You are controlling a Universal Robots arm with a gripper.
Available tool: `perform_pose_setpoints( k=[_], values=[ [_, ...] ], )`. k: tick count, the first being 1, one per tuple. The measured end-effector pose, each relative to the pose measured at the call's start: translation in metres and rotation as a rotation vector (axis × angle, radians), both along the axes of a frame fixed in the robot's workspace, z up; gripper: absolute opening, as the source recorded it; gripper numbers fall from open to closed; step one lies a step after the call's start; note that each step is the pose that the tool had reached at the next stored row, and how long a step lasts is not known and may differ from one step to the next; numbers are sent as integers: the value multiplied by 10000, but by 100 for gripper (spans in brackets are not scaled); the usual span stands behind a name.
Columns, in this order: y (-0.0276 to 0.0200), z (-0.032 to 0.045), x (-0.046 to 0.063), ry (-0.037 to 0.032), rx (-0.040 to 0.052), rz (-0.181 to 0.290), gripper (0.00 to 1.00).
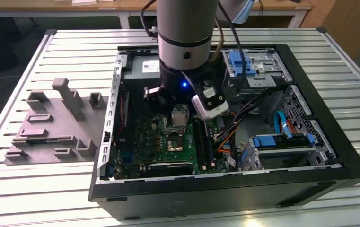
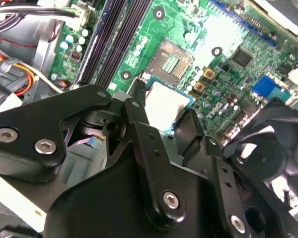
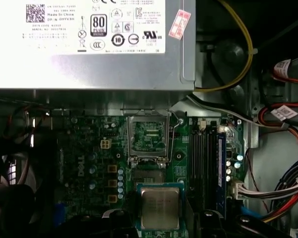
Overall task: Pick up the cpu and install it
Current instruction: 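Place the cpu into insertion slot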
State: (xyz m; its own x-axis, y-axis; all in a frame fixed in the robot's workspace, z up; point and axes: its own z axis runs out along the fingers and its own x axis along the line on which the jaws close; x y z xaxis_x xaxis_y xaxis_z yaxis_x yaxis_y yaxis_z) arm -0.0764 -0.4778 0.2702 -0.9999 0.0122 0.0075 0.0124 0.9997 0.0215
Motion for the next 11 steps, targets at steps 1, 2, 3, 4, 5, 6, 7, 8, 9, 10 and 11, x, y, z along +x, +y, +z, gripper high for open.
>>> perform_pose_setpoints(
  k=[1, 2, 3, 4, 5, 6, 7, 8, 9, 10, 11],
  values=[
    [-12, -20, 0, 0, 3, 0, 47],
    [-18, -39, 0, 0, 6, 0, 47],
    [-22, -57, 0, 4, 4, -1, 47],
    [-25, -74, -1, 7, 1, -1, 47],
    [-27, -92, 0, 10, 2, 4, 47],
    [-28, -111, 0, 13, 2, 17, 47],
    [-29, -129, 0, 14, 2, 37, 47],
    [-30, -147, 0, 15, 3, 53, 47],
    [-31, -165, 0, 15, 3, 58, 47],
    [-32, -184, 0, 15, 3, 60, 47],
    [-33, -202, 0, 15, 2, 59, 47]
  ],
)
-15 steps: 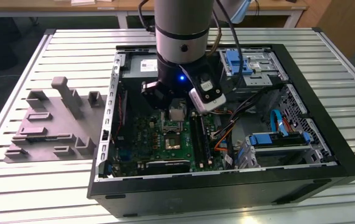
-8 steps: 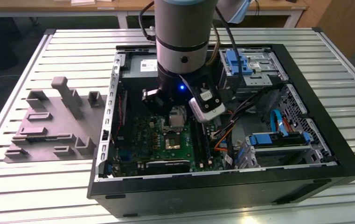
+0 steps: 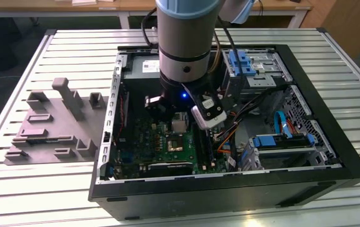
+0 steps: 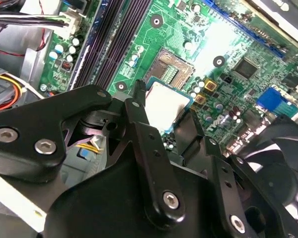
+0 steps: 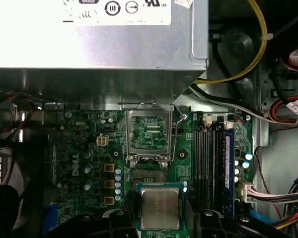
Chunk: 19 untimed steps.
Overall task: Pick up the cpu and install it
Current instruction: 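Place the cpu into insertion slot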
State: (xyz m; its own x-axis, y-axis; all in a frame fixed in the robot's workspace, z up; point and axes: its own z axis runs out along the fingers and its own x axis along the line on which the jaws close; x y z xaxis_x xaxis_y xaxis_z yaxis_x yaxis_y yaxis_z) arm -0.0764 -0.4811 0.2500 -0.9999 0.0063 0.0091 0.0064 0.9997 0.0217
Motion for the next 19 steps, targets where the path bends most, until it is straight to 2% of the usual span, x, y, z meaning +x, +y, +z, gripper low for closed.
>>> perform_pose_setpoints(
  k=[7, 13, 19],
  values=[
    [-11, -126, -3, 0, 0, -1, 47],
    [-12, -137, -3, 1, -2, -3, 47],
    [-12, -225, -24, 8, -2, 7, 47]
  ],
)
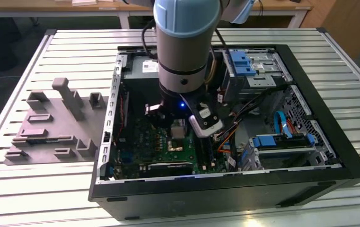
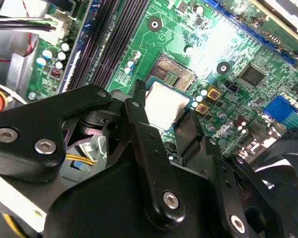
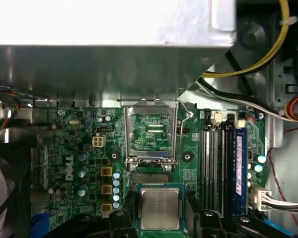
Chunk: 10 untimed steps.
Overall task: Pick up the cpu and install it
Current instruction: 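Place the cpu into insertion slot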
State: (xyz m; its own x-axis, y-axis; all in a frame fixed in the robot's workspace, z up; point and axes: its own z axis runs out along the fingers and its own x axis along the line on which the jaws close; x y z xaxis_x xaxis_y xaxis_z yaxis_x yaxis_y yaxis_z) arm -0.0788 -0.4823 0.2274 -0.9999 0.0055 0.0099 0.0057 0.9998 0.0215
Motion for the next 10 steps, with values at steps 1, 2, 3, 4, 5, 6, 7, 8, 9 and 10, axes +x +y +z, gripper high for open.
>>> perform_pose_setpoints(
  k=[1, 2, 3, 4, 5, 6, 7, 8, 9, 10],
  values=[
    [0, -18, -2, 3, 1, 10, 47],
    [-1, -36, -4, 5, 1, 15, 47],
    [-1, -54, -9, 7, 1, 17, 47],
    [-1, -72, -12, 8, 1, 21, 47],
    [-1, -89, -15, 10, 1, 23, 47],
    [-1, -101, -18, 11, 1, 23, 47],
    [-1, -109, -21, 11, 1, 23, 47],
    [-1, -117, -27, 11, 2, 23, 47],
    [-2, -123, -31, 11, 1, 24, 47],
    [-2, -122, -31, 12, -1, 24, 47]
  ],
)
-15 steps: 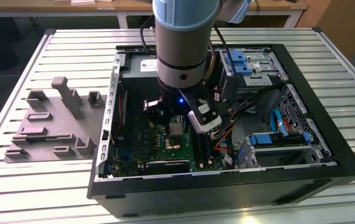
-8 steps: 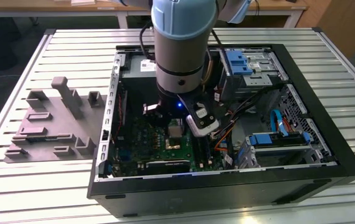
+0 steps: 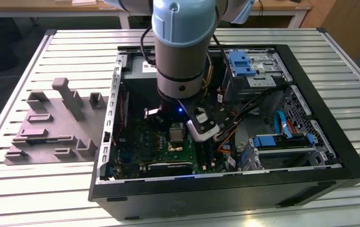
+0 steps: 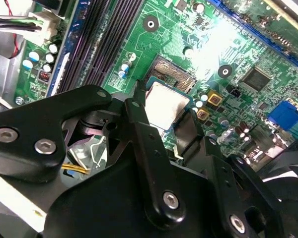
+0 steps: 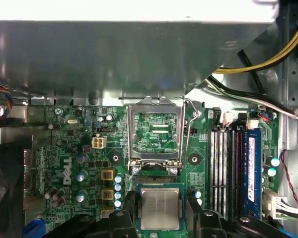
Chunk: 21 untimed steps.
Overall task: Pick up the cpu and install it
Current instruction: 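Place the cpu into insertion slot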
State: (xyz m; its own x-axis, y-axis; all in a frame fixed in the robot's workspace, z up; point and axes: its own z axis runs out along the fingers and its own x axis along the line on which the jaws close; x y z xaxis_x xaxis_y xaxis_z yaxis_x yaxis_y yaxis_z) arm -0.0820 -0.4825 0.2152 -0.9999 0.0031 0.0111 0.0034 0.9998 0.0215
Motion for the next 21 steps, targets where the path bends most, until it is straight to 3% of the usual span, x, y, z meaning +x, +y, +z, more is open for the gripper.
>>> perform_pose_setpoints(
  k=[4, 13, 21],
  values=[
    [1, -4, 0, 0, 1, 0, 47],
    [-15, -143, -11, 1, 2, 119, 47],
    [-31, -192, -31, 1, 2, 126, 47]
  ],
)
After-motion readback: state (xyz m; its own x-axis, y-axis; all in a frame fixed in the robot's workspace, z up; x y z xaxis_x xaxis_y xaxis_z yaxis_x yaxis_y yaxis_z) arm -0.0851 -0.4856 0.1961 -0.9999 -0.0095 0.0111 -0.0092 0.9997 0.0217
